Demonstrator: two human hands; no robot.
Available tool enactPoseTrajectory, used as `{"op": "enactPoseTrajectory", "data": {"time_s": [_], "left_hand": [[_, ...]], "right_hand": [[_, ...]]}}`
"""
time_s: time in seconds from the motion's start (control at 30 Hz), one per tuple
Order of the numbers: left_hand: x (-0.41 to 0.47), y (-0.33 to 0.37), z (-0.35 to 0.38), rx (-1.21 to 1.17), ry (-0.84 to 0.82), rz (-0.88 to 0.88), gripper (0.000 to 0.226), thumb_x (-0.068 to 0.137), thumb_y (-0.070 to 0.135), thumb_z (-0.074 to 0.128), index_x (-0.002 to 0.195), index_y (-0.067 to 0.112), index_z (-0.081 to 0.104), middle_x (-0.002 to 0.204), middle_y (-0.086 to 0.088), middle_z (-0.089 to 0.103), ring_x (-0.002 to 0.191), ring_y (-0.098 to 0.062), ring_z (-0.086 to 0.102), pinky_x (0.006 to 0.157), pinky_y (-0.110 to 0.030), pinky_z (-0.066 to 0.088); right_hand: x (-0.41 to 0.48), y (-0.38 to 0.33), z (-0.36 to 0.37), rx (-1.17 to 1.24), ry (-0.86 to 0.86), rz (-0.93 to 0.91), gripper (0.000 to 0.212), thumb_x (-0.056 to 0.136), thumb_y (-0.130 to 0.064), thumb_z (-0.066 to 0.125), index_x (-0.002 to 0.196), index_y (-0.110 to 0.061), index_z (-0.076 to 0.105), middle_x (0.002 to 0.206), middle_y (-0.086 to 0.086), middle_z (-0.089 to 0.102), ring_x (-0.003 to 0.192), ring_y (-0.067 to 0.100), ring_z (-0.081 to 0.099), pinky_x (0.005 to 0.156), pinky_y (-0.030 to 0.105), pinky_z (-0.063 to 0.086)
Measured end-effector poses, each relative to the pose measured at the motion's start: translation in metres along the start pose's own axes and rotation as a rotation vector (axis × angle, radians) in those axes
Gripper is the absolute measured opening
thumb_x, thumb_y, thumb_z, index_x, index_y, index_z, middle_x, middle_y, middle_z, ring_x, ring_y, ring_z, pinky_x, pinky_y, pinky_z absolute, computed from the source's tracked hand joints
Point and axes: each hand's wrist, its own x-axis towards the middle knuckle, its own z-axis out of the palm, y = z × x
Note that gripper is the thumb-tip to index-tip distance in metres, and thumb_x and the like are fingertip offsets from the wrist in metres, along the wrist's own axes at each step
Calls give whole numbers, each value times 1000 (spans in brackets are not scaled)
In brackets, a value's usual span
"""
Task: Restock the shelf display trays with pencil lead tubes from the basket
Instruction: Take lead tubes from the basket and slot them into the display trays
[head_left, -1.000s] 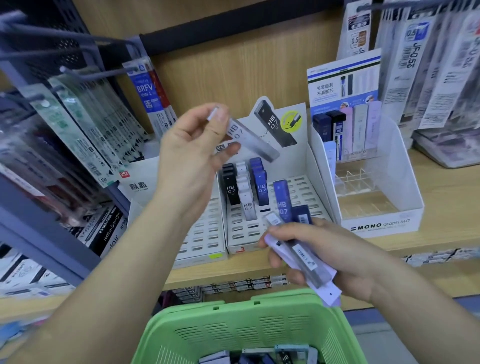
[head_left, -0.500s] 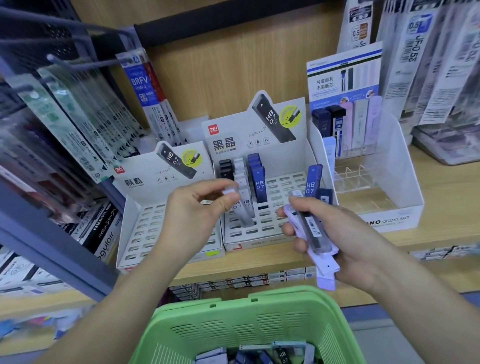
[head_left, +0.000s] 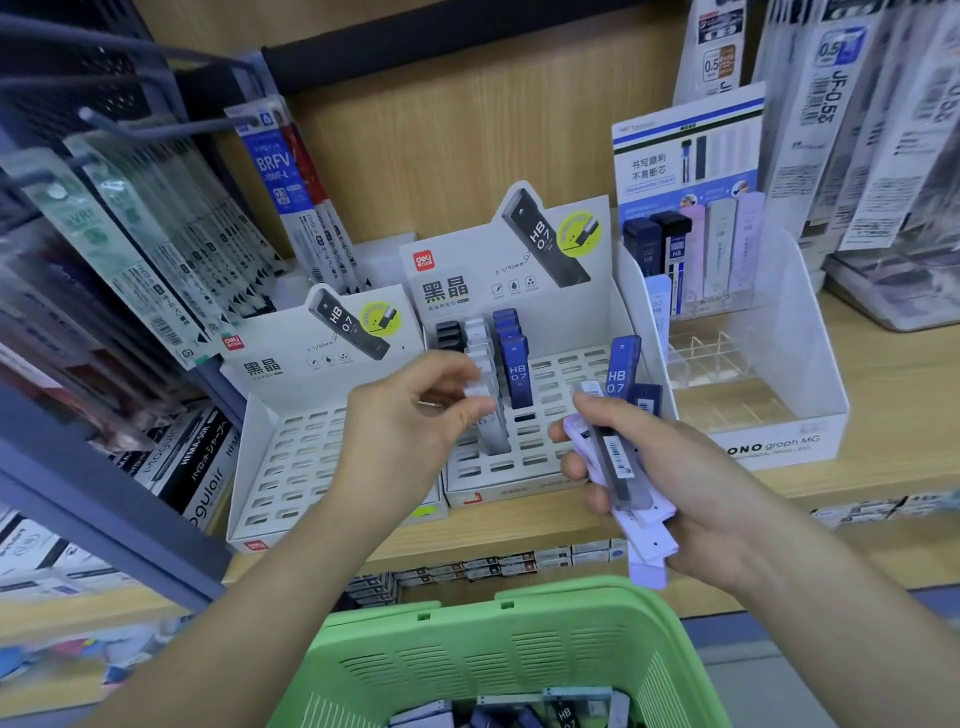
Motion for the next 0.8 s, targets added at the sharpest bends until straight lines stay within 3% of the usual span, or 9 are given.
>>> {"op": "enactPoseTrajectory", "data": {"time_s": [0.17,0.27,0.33,0.4,0.5,0.63,0.8], "left_hand": [[-3,-8,-1,171,7,270,9,81,16,74,88,12,76,84,8,67,80,-6,63,73,-29,54],[-3,-5,-3,371,-2,313,19,87,25,63,98,15,74,93,6,65,88,-15,58,76,-36,53],[-7,4,-5,407,4,290,24,88,30,60,107,19,71,98,8,62,92,-12,54,79,-30,50],[-16,20,-5,213,-33,181,18,91,27,60,108,26,69,92,15,64,81,-3,56,72,-18,47],[-25,43,-2,-289,-184,-197,16,88,25,62,103,24,70,68,15,65,52,-5,51,50,-19,44],[-24,45,-2,-543,-268,-441,28,70,32,68,87,11,72,62,-1,59,49,-11,47,40,-20,41],[-17,37,-13,-643,-160,-475,22,72,19,66,88,3,67,62,-7,65,49,-13,58,48,-20,52]], "right_hand": [[-3,1,6,36,-25,22,32,77,-31,71,91,-2,69,63,11,57,43,15,50,38,21,43],[-4,3,9,70,-40,-1,36,71,-29,74,92,-1,69,62,9,57,44,14,52,39,21,44],[-5,4,10,33,-56,-15,34,70,-30,75,91,-3,70,62,8,57,43,15,50,40,21,43],[-7,4,12,-27,-85,-35,25,70,-31,76,83,-9,75,62,7,57,43,16,48,41,21,41],[-11,4,16,-71,-145,-58,17,67,-28,77,73,-13,73,61,8,55,42,14,47,39,20,40],[-17,5,22,-201,-180,-43,24,58,-38,80,59,-17,68,58,7,55,39,14,46,40,20,39],[-16,5,16,-173,-143,12,80,58,-46,80,116,4,57,61,7,60,39,12,47,38,19,38]]}}
